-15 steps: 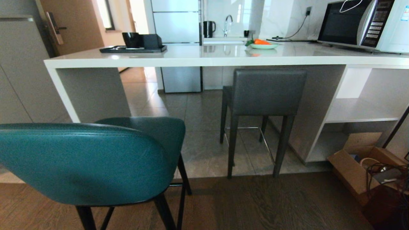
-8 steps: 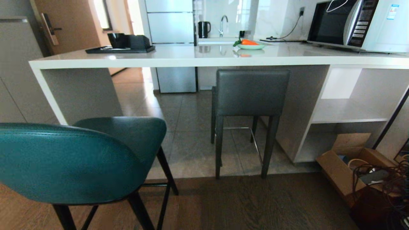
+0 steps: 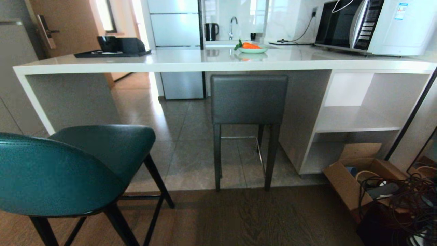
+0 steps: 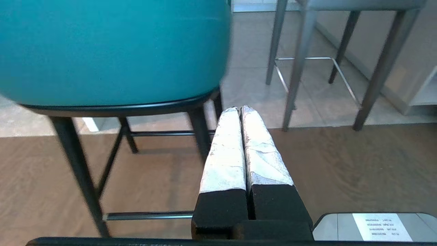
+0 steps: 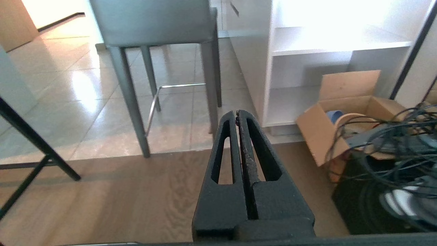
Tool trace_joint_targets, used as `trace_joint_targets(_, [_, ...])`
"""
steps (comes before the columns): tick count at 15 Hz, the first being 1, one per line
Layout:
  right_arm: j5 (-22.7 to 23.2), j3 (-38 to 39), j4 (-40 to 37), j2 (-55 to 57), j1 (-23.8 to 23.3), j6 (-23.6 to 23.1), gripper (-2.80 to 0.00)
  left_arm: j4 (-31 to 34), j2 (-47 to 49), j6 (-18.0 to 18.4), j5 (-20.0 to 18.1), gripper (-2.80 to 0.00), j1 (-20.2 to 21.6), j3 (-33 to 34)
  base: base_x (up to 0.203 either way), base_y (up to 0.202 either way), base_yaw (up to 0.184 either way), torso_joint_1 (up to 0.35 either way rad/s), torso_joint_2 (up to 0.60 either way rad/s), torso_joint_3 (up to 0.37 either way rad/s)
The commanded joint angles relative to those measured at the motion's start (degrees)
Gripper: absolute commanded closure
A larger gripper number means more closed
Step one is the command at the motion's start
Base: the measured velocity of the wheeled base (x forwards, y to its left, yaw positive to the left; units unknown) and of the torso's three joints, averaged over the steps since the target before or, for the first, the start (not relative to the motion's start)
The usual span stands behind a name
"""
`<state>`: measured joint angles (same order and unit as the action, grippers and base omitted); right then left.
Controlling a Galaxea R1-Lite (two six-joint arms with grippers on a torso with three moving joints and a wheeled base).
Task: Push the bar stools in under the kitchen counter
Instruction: Pull the gray chair out from under the dining table
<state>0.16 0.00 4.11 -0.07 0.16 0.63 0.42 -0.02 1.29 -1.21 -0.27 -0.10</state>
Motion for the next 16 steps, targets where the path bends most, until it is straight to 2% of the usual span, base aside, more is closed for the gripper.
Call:
trace_joint_targets(1, [0.0,1.7,0.0,0.1,0.0,0.0,0.0,0.0,-0.1,0.0,0.0,0.0,0.0,0.0,0.0,-0.193,0.002,0.002,0.0,-0.002])
trace_joint_targets(8, [0.0,1.7,0.0,0.1,0.0,0.0,0.0,0.0,-0.1,-0.9,0.8,0.0,0.0,0.0,0.0,-0.178,0.001,0.003,0.0,0.002])
trace_joint_targets(16, [0.0,1.7,0.0,0.1,0.0,0.1,0.0,0.0,-0.1,-0.9,0.8,0.0,0.0,0.0,0.0,0.0,0.0,0.0,0.0,0.0])
